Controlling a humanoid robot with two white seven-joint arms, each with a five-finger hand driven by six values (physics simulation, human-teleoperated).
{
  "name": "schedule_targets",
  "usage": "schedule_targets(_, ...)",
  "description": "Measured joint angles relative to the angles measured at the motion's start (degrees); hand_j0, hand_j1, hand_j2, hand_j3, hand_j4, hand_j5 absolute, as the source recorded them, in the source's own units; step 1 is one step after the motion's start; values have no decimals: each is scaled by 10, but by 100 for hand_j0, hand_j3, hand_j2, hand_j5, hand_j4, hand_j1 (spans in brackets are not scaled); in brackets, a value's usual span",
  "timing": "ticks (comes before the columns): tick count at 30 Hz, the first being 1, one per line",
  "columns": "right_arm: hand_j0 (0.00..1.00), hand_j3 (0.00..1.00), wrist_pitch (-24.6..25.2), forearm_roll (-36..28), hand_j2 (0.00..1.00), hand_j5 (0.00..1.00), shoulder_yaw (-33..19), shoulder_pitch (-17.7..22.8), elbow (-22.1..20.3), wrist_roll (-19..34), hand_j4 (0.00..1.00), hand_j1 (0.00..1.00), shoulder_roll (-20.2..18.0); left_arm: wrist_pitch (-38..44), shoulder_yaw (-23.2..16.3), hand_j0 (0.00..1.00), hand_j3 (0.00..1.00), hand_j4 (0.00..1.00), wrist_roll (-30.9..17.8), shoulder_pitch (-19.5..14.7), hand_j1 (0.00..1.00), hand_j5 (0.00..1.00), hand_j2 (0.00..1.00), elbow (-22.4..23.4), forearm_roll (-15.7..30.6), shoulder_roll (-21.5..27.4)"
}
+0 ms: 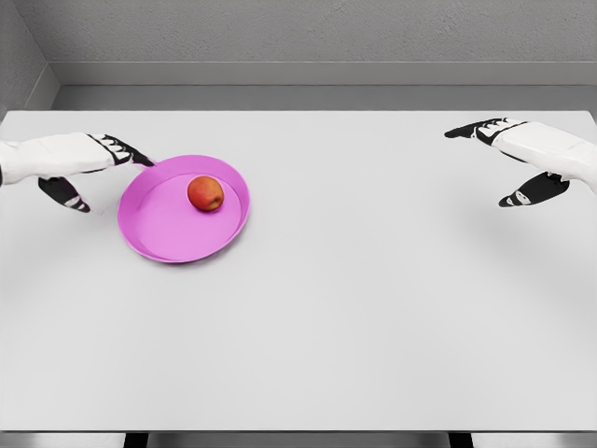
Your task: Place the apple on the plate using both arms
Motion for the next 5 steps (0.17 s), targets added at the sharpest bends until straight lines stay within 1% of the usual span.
schedule_targets(5, 100, 100, 0, 0, 100, 100, 0, 0, 0, 0, 100, 100, 0, 0, 12, 100, 100, 100, -1, 0, 100, 100, 100, 3, 4, 9)
